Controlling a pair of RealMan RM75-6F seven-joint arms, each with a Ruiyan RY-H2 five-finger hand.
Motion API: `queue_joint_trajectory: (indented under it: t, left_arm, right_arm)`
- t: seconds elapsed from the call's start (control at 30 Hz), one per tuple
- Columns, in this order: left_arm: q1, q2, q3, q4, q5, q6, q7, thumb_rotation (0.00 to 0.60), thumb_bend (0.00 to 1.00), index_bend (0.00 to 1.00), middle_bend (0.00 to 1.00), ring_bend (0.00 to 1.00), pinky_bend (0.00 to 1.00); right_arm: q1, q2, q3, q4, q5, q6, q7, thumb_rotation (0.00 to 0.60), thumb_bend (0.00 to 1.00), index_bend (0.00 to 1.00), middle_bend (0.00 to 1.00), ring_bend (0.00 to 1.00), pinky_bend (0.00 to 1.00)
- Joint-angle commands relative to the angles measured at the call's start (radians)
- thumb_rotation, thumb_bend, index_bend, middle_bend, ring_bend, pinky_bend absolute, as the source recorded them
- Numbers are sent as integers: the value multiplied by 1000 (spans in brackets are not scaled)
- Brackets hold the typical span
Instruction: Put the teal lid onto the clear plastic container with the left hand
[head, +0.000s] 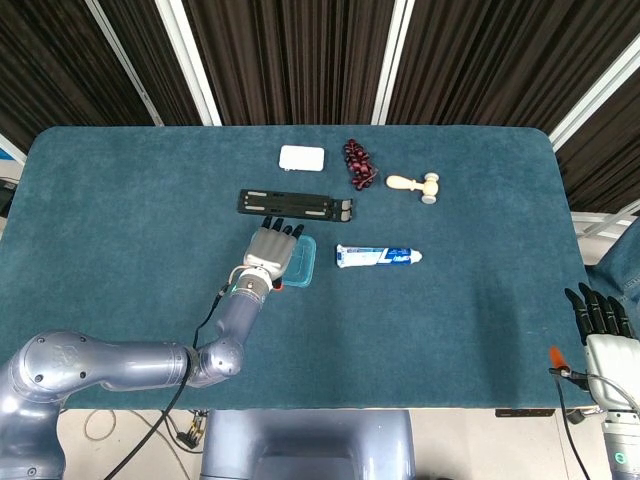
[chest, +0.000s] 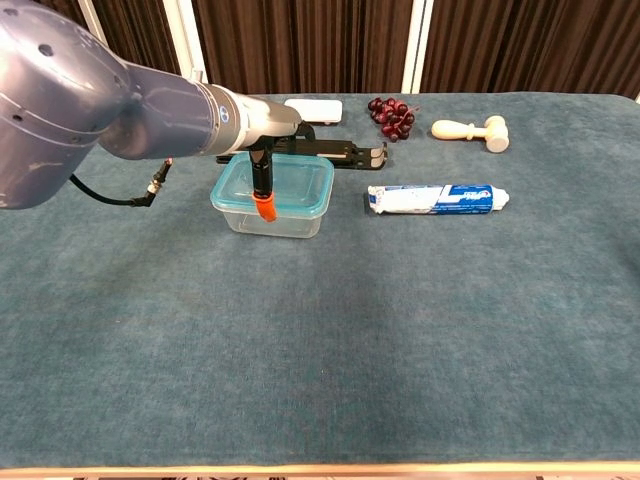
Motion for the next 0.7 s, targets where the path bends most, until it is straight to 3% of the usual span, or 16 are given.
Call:
queue_joint_trajectory:
  t: [0.03,0.7]
  left_arm:
    - [0,-1,0,3,0,-6,-1,600,338,30,241,0,0]
    - [3,7,12,-1,29,-50,-39,600,337,30,197,0,0]
  right_arm:
    - [0,0,0,-1,1,0,0,600,362,69,0,7,0]
    - [-2,0,3,-8,10,-1,-2,600,362,69,0,7,0]
